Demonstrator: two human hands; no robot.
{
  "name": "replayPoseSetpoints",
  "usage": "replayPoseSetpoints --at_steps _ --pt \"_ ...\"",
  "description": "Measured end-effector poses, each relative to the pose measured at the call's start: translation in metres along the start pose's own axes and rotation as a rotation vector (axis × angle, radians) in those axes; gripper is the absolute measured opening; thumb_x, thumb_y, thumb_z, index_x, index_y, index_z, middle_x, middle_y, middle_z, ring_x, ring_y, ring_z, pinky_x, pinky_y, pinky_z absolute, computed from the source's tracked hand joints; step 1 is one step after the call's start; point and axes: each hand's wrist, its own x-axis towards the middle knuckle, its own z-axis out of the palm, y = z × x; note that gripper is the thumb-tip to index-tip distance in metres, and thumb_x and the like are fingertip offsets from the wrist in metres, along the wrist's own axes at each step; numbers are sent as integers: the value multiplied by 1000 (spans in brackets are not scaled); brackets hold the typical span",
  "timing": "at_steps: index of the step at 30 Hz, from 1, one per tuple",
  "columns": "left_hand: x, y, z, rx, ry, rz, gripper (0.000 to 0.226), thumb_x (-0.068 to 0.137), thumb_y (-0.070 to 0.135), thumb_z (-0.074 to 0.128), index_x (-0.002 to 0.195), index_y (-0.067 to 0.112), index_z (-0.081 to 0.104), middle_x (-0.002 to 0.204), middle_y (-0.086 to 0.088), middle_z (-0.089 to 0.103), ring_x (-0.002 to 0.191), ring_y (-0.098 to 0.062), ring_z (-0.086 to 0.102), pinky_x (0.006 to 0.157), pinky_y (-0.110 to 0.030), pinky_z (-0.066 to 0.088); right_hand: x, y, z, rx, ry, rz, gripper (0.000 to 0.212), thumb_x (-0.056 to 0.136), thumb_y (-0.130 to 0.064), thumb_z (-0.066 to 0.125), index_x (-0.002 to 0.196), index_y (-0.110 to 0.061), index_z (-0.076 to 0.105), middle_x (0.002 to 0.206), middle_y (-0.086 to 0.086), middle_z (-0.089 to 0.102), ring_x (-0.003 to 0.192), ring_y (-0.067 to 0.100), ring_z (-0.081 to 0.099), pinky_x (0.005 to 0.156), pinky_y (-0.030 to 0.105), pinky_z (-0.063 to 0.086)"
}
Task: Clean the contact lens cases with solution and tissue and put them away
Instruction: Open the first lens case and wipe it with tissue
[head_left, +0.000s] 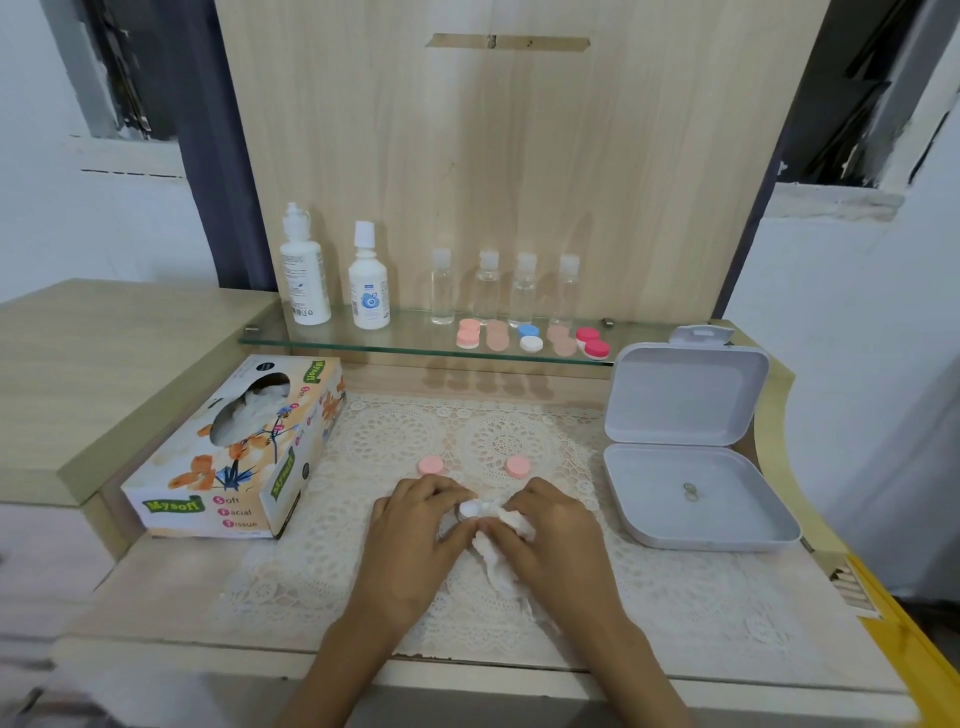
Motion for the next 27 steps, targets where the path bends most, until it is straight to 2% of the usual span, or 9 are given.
replayPoseSetpoints --at_steps 5,8,10,14,16,18,20,23,27 --pt "-1 1 -2 2 -8 3 56 78 63 25 110 37 63 111 25 52 107 1 42 86 -20 22 -4 -5 -1 2 62 -69 31 77 -43 53 74 -19 72 72 -8 57 56 8 56 47 27 48" --pt "-1 2 -2 23 -30 -11 31 91 47 47 115 34 62 115 21 52 111 -3 43 87 -20 21 -5 -2 -1 -23 15 -79 24 76 -40 60 71 -19 70 68 -8 54 55 8 53 45 26 45" --pt "-1 3 -2 31 -28 -7 26 93 38 51 116 34 61 117 20 52 112 -3 42 88 -20 20 -5 -3 -2 -26 0 -66 17 73 -35 65 67 -19 69 64 -9 53 52 7 49 46 23 39" --pt "-1 1 -3 6 -39 -19 30 93 40 49 121 33 58 119 19 51 114 -3 40 90 -20 21 -2 2 -8 147 117 146 25 77 -31 62 56 -20 53 58 -8 51 53 7 46 50 19 33" --pt "0 0 -5 -68 -28 -23 35 90 49 48 119 33 59 115 18 56 111 -5 45 95 -27 30 0 8 -9 233 166 259 33 85 -27 62 56 -20 48 57 -6 49 54 9 45 53 25 34" --pt "-1 -2 -3 -119 -9 -17 48 83 59 38 116 33 62 111 19 58 106 -5 50 95 -36 39 0 8 -9 184 108 285 31 92 -30 57 64 -16 56 63 -4 54 59 11 49 56 27 33" --pt "-2 -2 -3 -148 2 -18 52 82 61 35 116 33 62 110 21 58 106 -3 51 95 -39 41 0 3 -7 75 -7 257 39 96 -45 44 74 -19 62 73 -6 56 68 7 52 58 24 33" --pt "-2 3 -5 -183 18 5 49 82 59 37 116 34 61 108 24 56 105 2 50 96 -34 41 1 2 -6 88 -107 243 44 94 -55 34 75 -24 58 79 -8 59 77 5 54 68 29 43" --pt "-3 11 -11 -244 28 62 34 83 49 42 112 41 58 101 28 60 100 7 52 88 -11 37 -1 11 -9 462 -199 335 34 88 -49 49 71 -20 54 63 -9 53 63 9 49 65 35 39"
